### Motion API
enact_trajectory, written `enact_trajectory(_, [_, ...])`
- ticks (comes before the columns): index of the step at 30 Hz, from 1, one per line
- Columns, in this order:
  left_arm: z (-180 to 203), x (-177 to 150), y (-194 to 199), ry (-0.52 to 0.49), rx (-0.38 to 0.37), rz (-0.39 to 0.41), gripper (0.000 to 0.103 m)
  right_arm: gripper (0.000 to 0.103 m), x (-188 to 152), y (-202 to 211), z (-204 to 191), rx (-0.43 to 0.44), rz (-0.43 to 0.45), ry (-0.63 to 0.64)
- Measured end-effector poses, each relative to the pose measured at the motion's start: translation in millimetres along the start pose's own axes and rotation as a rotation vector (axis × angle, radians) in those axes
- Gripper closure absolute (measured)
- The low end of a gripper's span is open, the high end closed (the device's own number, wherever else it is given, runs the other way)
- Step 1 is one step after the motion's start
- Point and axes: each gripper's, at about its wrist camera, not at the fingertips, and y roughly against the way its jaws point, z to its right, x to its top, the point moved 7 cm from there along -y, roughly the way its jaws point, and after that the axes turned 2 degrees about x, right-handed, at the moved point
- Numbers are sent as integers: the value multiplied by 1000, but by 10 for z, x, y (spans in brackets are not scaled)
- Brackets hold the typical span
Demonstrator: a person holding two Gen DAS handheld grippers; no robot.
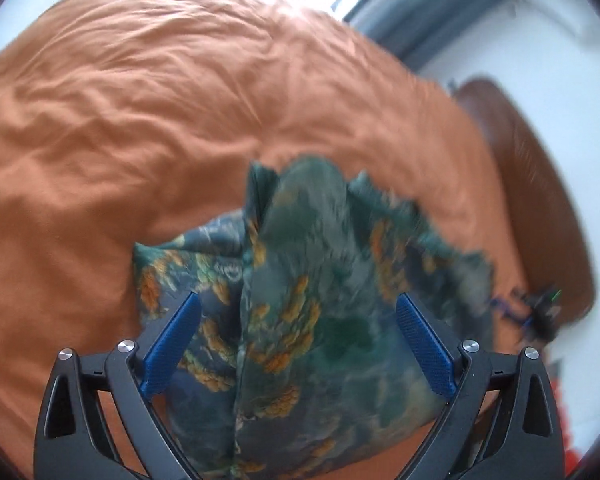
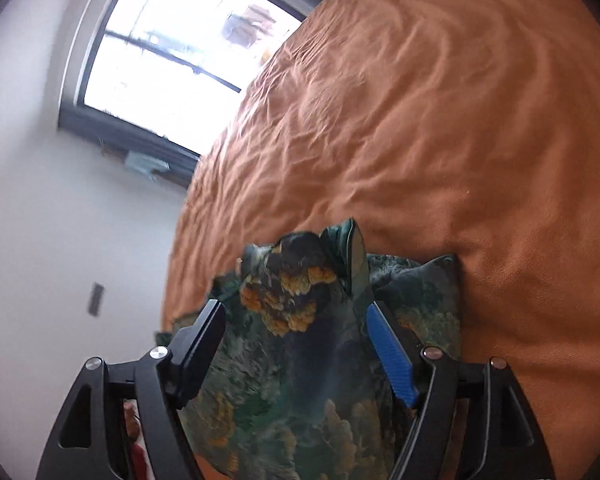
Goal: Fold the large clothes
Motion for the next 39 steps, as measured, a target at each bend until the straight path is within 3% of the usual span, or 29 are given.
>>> enact_trajectory(2, [68,-96,-231,-59,69,-36,7,28,-131,-197,-95,-75,-43,90])
enact_trajectory(3, [92,-134,-351,-78,101,-55,13,28,-187,-319,-118,-123,-58,124])
enact_trajectory(4, [109,-169,-443,-91,120,-73,34,27,-229,-411,-103,-159,-69,145])
enact_trajectory(5, [121,-200,-509,-94,127,-89,44,27,-271,-523,-99,-214,-82,173])
enact_trajectory(6, [93,-212,-538,-89,169,-86,59,33,-317,-557,-67,-249,-87,197])
enact_trajectory(7, [68,-208,-538,-85,195,-72,78,59,-346,-619,-83,-282,-89,224])
enact_trajectory(9, [29,-192,-461,-73,204,-40,88,94,-343,-665,-77,-361,-96,255])
enact_trajectory(12, [58,-140,-191,-92,246,60,95,98,-330,-555,-114,-405,-70,304])
enact_trajectory(16, [241,-52,138,-130,278,223,96,99,-207,-276,-397,-444,61,384])
enact_trajectory(19, [218,-12,31,-137,324,250,95,99,-66,-208,-586,-443,149,422])
enact_trajectory(23, [-136,-97,-439,-78,342,174,89,99,-65,-508,-299,-512,81,396])
enact_trajectory(26, [-333,-227,-630,-50,326,180,81,98,-195,-768,85,-517,13,338])
enact_trajectory(34, [-345,-338,-682,-72,327,215,76,92,-307,-956,315,-492,77,355])
enact_trajectory(35, [-327,-320,-676,-74,332,220,71,92,-326,-931,312,-488,86,354])
enact_trajectory(36, [-320,-328,-631,-74,342,228,59,91,-338,-908,310,-481,93,351])
enact_trajectory(37, [-305,-331,-592,-73,356,234,36,87,-357,-878,307,-473,100,346])
enact_trajectory(38, [-290,-342,-532,-74,369,239,25,84,-388,-819,313,-467,105,341])
enact_trajectory(39, [-251,-358,-431,-79,374,257,11,74,-376,-795,306,-468,113,333])
